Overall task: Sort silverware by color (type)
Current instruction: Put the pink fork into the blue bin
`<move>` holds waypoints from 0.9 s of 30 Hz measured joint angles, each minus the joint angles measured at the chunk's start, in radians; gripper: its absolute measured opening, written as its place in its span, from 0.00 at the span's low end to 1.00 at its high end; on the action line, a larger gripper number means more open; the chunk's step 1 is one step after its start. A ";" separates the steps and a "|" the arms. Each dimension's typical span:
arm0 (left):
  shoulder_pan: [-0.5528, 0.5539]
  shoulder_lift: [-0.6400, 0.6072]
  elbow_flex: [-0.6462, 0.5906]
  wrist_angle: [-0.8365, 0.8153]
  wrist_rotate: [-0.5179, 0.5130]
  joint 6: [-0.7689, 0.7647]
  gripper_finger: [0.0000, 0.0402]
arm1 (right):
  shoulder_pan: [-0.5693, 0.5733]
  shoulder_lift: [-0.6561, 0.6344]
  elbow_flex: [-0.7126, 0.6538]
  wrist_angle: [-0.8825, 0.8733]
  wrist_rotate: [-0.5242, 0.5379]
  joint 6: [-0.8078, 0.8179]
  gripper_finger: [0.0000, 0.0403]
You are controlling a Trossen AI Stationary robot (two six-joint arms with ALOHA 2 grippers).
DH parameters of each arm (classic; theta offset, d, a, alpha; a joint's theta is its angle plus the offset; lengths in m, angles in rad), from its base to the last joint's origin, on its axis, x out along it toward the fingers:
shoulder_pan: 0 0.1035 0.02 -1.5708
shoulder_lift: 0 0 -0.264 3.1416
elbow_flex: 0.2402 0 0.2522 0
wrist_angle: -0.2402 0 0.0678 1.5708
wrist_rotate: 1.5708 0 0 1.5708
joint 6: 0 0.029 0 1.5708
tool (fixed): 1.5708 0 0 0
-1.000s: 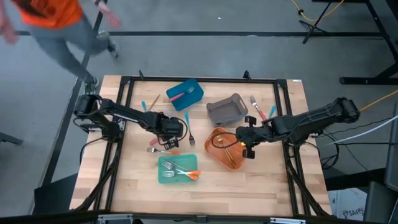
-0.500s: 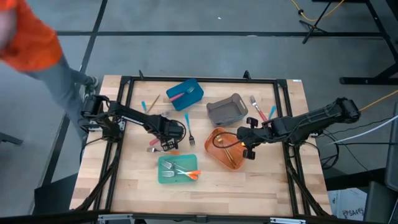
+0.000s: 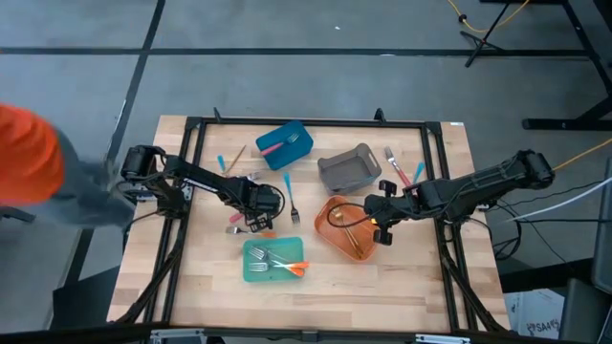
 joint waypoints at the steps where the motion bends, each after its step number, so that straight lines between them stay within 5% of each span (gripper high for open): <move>1: 0.000 0.000 0.000 0.002 -0.004 -0.002 0.27 | 0.000 0.000 0.000 0.000 0.000 0.000 0.17; 21: 0.000 0.003 -0.001 0.020 -0.017 0.000 0.27 | 0.000 0.000 0.000 0.000 0.001 0.000 0.17; 27: 0.000 0.003 -0.001 0.023 -0.012 0.001 0.19 | 0.000 0.000 0.001 0.000 0.001 0.000 0.17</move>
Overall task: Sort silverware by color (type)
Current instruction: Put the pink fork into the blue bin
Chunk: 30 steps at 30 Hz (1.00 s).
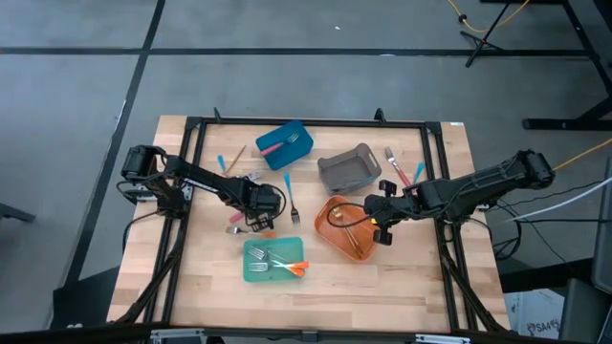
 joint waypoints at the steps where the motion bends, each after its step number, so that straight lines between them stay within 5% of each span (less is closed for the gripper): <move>1: 0.000 0.000 0.000 0.000 0.000 0.000 0.17 | 0.000 0.000 0.000 0.000 0.000 0.000 0.17; 7: 0.000 0.000 0.000 -0.002 0.000 0.000 0.08 | 0.000 0.000 0.000 0.000 0.000 0.000 0.17; 22: 0.000 -0.016 0.003 -0.019 -0.001 0.016 0.07 | 0.000 0.000 0.000 0.000 0.000 0.000 0.17; 30: 0.002 -0.025 0.122 -0.162 -0.001 0.108 0.07 | 0.000 0.000 0.000 0.000 0.001 0.000 0.17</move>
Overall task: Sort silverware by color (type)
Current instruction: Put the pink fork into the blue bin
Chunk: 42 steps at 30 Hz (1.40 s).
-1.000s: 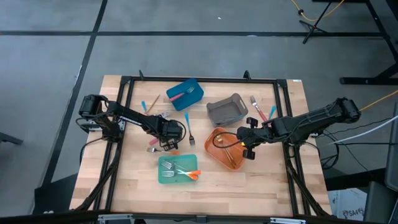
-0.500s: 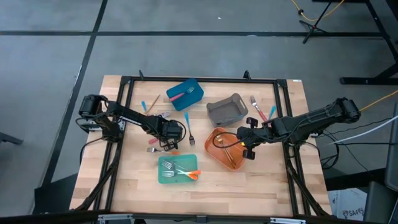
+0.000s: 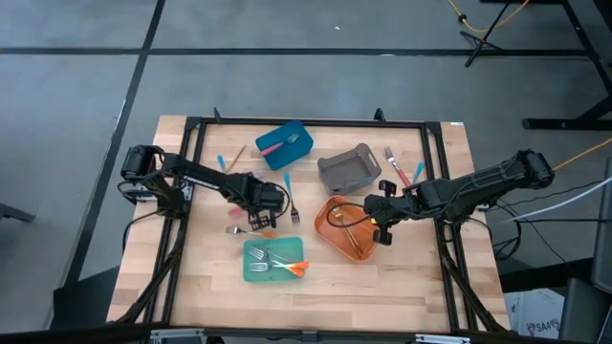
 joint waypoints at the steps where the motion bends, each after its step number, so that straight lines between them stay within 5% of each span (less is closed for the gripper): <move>1: 0.001 0.000 0.015 -0.010 0.000 0.015 0.07 | 0.000 0.000 0.000 0.000 0.000 0.000 0.17; 20: 0.249 -0.003 0.379 -0.027 -0.208 0.432 0.07 | 0.000 0.000 0.001 0.054 0.000 -0.001 0.17; 32: 0.470 0.040 0.385 0.159 -0.159 0.603 0.07 | 0.000 0.000 0.001 0.054 0.000 -0.001 0.17; 42: 0.536 0.170 0.385 0.171 -0.094 0.647 0.07 | 0.000 0.000 0.001 0.068 0.000 -0.001 0.17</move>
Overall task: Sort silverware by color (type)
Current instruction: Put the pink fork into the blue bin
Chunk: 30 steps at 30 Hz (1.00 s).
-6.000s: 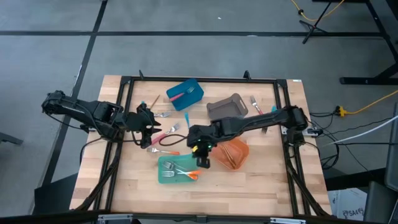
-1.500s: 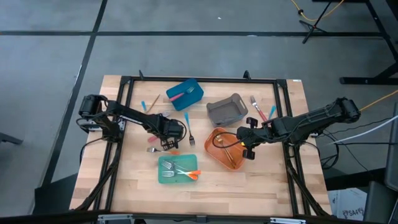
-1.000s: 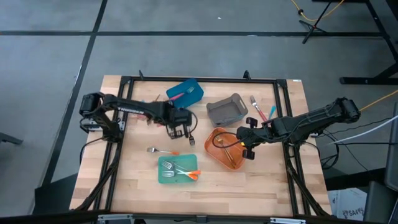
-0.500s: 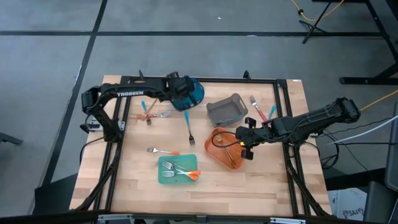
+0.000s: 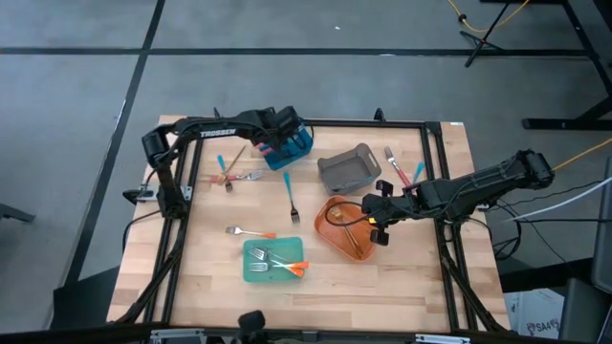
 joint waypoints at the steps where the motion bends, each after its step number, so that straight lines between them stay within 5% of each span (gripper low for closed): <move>1: 0.000 0.012 0.000 -0.002 -0.001 0.011 0.07 | 0.000 0.000 0.000 0.000 0.000 0.000 0.17; 30: -0.002 0.042 0.000 0.001 0.055 0.185 0.08 | 0.000 0.000 0.000 0.000 0.000 -0.029 0.17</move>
